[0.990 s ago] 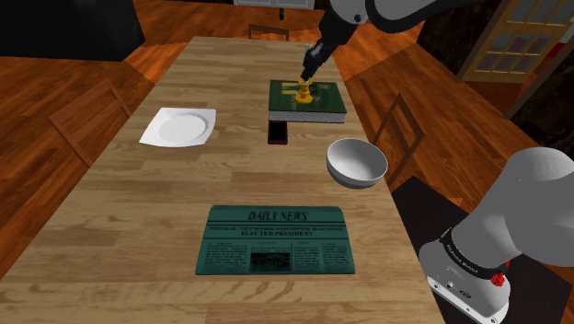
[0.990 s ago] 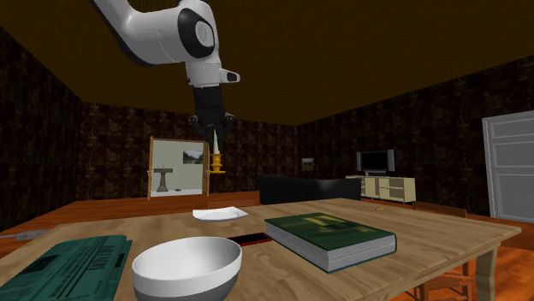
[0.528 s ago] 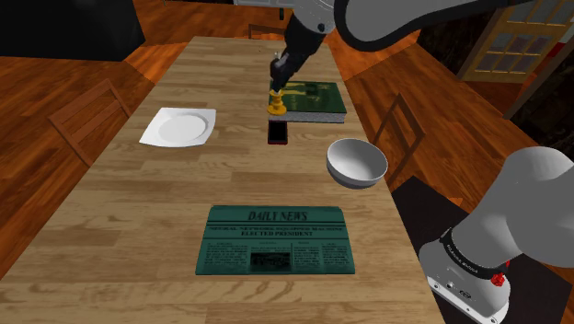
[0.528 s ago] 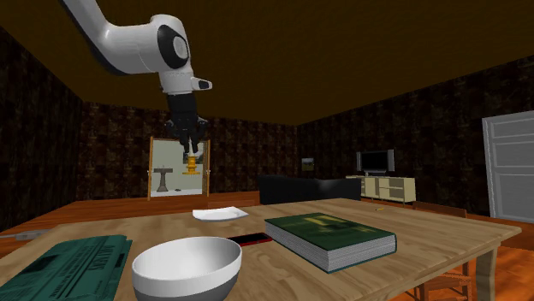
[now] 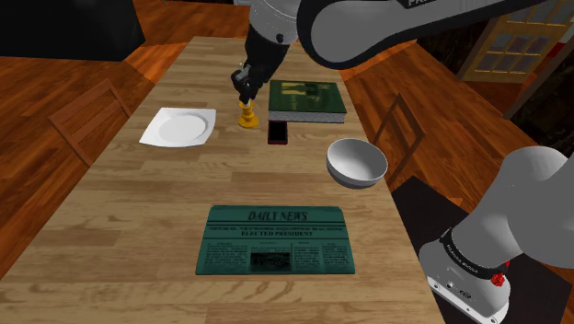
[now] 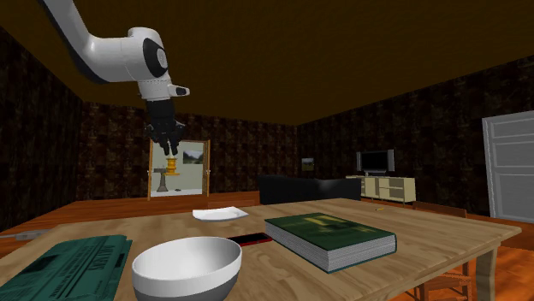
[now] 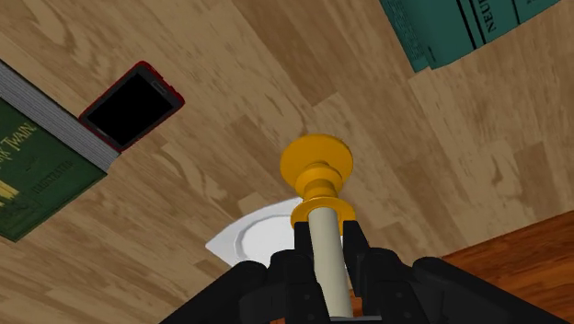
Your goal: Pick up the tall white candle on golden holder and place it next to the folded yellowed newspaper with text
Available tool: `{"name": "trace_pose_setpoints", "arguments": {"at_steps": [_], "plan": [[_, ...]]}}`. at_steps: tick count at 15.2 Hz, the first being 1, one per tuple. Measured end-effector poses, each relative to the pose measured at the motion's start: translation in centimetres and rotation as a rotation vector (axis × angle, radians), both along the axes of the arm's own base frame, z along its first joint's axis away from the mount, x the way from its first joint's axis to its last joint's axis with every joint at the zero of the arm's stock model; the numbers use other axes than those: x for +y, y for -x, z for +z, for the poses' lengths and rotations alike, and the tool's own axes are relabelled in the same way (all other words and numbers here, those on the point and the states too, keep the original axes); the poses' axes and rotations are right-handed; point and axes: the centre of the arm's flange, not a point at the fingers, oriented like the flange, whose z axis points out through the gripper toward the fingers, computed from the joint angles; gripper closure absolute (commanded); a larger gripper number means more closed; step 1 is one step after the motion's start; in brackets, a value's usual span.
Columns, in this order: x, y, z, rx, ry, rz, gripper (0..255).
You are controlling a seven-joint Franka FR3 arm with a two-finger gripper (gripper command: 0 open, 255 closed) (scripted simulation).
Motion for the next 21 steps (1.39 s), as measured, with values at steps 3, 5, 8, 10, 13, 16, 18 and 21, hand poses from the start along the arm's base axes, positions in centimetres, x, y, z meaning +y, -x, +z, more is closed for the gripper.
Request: {"name": "trace_pose_setpoints", "arguments": {"at_steps": [3,5,8,10,13,16,18,21], "plan": [[0.4,-0.1,-1.6,0.000,0.000,-0.001,255],[0.4,0.0,-2.6,0.000,-0.001,-0.001,255],[0.4,0.0,-4.2,0.000,-0.001,-0.001,255],[0.5,-0.1,-5.3,0.000,0.000,-0.001,255],[0.4,-0.2,-6.9,0.000,0.000,-0.001,255],[0.5,-0.1,-8.5,0.000,0.000,-0.001,255],[0.5,0.0,-9.6,0.000,-0.001,-0.001,255],[0.5,-0.1,-11.1,0.000,0.000,-0.001,255]]}}
